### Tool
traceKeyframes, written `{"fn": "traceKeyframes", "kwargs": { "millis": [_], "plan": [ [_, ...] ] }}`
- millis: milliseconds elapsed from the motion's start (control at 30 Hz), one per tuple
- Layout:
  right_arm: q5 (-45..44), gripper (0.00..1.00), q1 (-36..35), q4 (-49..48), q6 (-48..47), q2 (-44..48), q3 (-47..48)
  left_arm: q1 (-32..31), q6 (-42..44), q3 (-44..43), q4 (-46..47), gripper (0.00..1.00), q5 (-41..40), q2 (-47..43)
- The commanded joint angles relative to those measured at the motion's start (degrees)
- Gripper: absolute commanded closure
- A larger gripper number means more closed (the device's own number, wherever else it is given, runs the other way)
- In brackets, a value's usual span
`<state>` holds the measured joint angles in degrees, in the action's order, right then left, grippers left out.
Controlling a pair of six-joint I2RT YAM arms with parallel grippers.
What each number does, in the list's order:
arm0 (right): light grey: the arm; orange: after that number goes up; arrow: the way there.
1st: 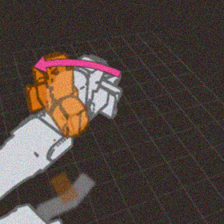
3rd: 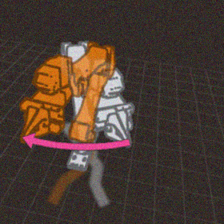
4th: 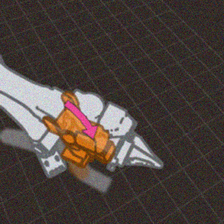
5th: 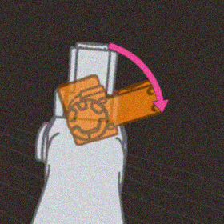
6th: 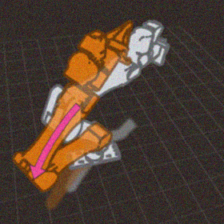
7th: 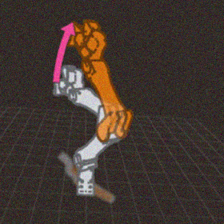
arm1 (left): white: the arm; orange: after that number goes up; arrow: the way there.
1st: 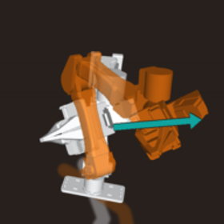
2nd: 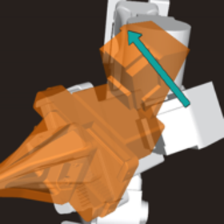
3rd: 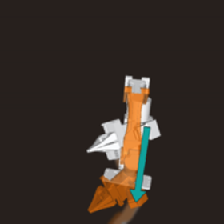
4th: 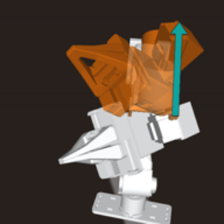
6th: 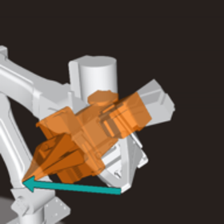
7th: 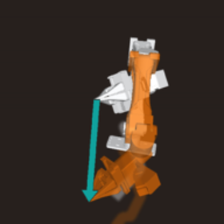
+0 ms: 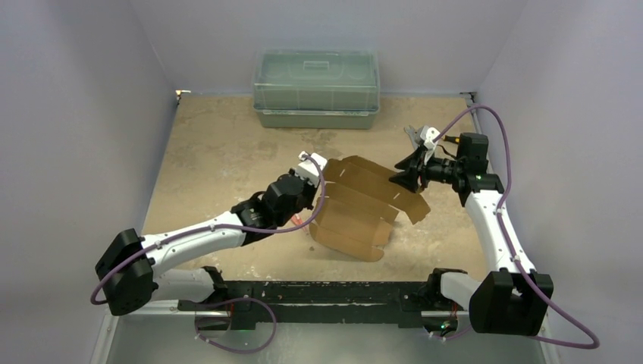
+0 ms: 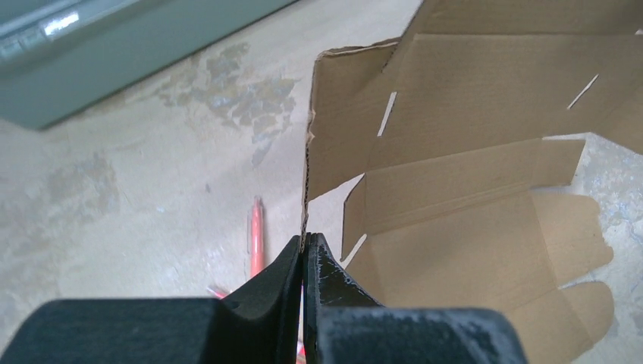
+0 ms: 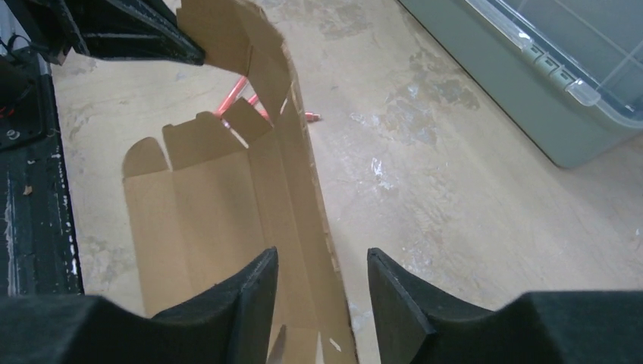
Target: Fold the paper box
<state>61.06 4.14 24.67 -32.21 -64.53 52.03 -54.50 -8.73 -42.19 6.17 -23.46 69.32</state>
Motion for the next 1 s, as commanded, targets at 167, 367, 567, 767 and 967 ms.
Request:
{"fn": "traceKeyframes", "kwargs": {
  "millis": [167,367,567,767,967],
  "plan": [
    [2.30,0.39,-0.37,5.56,-4.07,-1.49,5.31,0.10,8.47,-12.01,-6.00,1.00,7.60,5.02],
    [-0.09,0.43,-3.61,11.71,-7.07,-6.53,13.45,0.09,9.96,-15.11,-9.77,1.00,12.39,7.02],
    [-1.00,0.64,-7.58,20.89,-11.02,-12.81,21.89,0.90,9.55,-16.40,-11.36,1.00,16.40,6.09],
    [-2.49,1.00,-7.58,17.77,-7.27,-11.84,19.97,3.95,7.17,-15.16,-10.85,1.00,20.55,4.20],
    [-2.03,1.00,-7.62,9.55,0.21,-9.74,14.92,8.83,4.55,-14.35,-9.67,1.00,26.35,4.08]
  ]
}}
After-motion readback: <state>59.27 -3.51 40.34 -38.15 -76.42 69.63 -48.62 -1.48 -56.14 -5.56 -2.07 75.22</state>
